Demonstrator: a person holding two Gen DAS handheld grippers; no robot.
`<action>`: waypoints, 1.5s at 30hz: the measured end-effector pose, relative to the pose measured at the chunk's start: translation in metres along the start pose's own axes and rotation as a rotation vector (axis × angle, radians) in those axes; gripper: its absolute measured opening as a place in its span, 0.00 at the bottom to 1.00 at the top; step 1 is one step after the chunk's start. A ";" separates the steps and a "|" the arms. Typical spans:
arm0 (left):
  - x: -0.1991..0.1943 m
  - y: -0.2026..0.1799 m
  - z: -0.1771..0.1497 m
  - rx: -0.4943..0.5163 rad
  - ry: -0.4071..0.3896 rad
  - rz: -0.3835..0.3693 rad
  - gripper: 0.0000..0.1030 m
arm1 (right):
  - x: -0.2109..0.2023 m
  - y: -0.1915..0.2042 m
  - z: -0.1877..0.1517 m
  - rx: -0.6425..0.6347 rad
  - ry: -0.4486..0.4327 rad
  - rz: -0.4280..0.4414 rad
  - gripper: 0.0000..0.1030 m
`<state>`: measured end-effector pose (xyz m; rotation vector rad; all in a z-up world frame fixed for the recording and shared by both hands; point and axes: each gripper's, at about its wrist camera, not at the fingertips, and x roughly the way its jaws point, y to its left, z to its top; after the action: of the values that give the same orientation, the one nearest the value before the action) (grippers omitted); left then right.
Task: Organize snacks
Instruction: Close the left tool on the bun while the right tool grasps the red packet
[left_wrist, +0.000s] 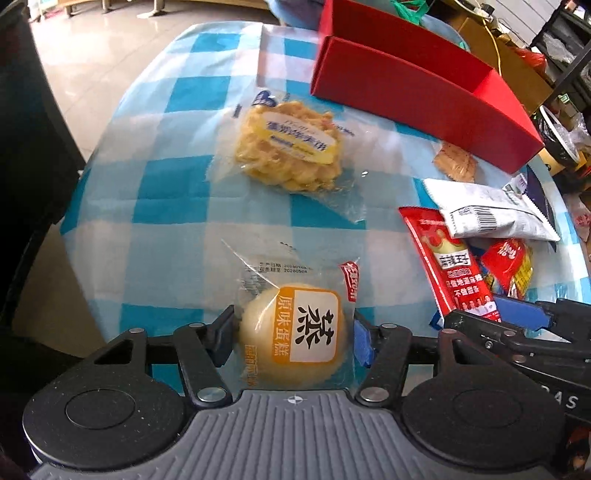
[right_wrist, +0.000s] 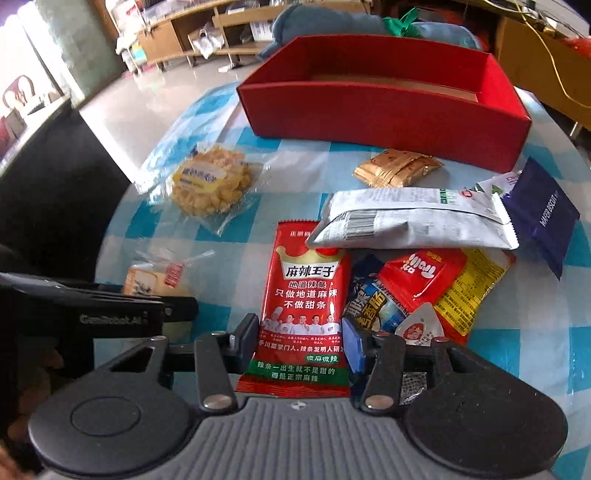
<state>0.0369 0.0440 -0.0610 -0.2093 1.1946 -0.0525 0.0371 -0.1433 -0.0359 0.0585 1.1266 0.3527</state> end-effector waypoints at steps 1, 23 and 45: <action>0.000 -0.003 0.000 0.002 0.001 -0.002 0.66 | -0.002 -0.002 0.000 0.008 -0.011 0.009 0.42; -0.004 -0.008 -0.002 0.025 0.015 0.035 0.65 | 0.016 0.014 0.021 0.071 -0.022 0.005 0.31; -0.006 0.014 -0.010 -0.026 0.037 -0.058 0.66 | 0.034 0.023 0.033 0.088 0.075 -0.078 0.21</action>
<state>0.0245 0.0573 -0.0614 -0.2673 1.2267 -0.0917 0.0735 -0.1066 -0.0461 0.0788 1.2151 0.2370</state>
